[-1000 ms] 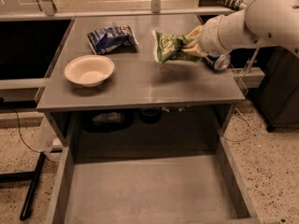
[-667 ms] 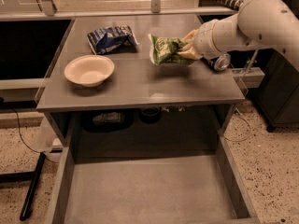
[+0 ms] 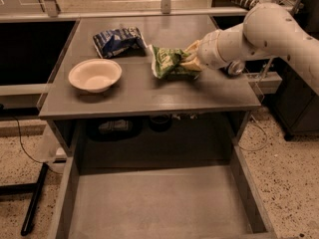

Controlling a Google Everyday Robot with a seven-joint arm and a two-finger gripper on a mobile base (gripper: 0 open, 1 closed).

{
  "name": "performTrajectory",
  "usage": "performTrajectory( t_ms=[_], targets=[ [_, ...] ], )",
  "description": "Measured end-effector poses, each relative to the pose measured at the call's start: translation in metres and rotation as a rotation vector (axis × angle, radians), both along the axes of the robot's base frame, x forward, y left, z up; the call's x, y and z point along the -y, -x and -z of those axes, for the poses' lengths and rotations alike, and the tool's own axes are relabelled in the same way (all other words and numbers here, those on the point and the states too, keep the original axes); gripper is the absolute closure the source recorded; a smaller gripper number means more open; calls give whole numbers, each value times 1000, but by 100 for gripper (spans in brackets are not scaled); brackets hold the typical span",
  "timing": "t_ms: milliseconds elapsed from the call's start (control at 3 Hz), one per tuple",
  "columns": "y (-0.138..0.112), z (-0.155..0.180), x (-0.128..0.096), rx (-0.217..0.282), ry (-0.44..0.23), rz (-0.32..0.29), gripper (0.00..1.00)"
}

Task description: Pick green jalapeno chip bag from top drawer and place on counter

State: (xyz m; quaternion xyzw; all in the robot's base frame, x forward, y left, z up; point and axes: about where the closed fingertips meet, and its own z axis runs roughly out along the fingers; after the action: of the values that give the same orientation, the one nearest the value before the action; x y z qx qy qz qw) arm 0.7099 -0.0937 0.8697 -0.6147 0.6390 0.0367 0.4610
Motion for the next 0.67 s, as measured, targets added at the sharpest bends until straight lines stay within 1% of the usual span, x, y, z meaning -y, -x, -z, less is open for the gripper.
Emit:
performTrajectory(
  t_ms=[333,667],
  targets=[
    [0,0,0,-1,0,0,81],
    [0,0,0,-1,0,-1,59]
  ],
)
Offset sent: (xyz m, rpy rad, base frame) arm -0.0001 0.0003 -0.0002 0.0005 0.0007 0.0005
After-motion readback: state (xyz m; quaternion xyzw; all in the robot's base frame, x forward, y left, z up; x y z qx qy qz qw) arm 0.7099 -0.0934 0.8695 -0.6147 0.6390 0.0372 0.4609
